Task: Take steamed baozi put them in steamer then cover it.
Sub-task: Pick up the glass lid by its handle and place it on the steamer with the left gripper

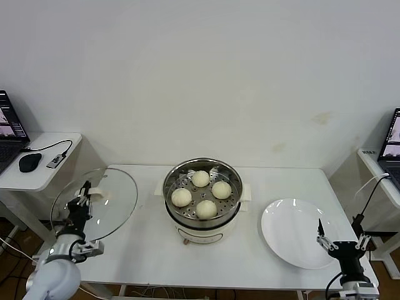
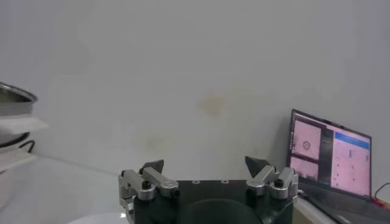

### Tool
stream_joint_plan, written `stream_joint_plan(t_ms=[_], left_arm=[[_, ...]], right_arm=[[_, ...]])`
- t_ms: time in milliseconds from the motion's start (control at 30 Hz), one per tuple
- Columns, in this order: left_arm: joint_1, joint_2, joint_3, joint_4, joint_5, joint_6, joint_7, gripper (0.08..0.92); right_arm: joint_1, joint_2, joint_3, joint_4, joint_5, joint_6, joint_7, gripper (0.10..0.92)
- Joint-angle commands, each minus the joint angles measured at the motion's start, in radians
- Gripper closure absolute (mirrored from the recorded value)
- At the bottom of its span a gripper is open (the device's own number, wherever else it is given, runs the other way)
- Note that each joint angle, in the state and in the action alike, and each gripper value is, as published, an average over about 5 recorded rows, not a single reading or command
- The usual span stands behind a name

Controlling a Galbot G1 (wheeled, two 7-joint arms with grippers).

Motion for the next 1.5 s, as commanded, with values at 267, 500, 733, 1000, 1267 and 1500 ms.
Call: stream_joint_plan(t_ms=[267, 500, 733, 1000, 1267, 1500], left_arm=[[-0.567, -0.018, 0.564, -0.012, 0.004, 0.344, 0.169, 0.866], [-0.661, -0.207, 0.697, 0.075, 0.165, 0.408, 0.268, 0.866], [-0.711, -0.310, 0.749, 0.156, 0.282, 0.422, 0.355, 0.866], [-0.711, -0.372, 0.775, 0.188, 0.359, 0.424, 0.407, 0.866], [-0.687, -0.440, 0.777, 0.204, 0.432, 0.424, 0.437, 0.866], [-0.662, -0.461, 0.770, 0.211, 0.454, 0.422, 0.435, 0.866]], right_arm=[[0.058, 0.078, -0.067, -0.083, -0.163, 0.027, 0.070, 0.203], [0.074, 0.075, -0.080, -0.080, -0.170, 0.019, 0.077, 0.203], [0.077, 0.076, -0.092, -0.082, -0.175, 0.018, 0.078, 0.203], [0.075, 0.082, -0.091, -0.086, -0.193, 0.024, 0.080, 0.203], [0.072, 0.081, -0.089, -0.086, -0.192, 0.026, 0.080, 0.203], [0.072, 0.079, -0.091, -0.091, -0.190, 0.027, 0.079, 0.203]])
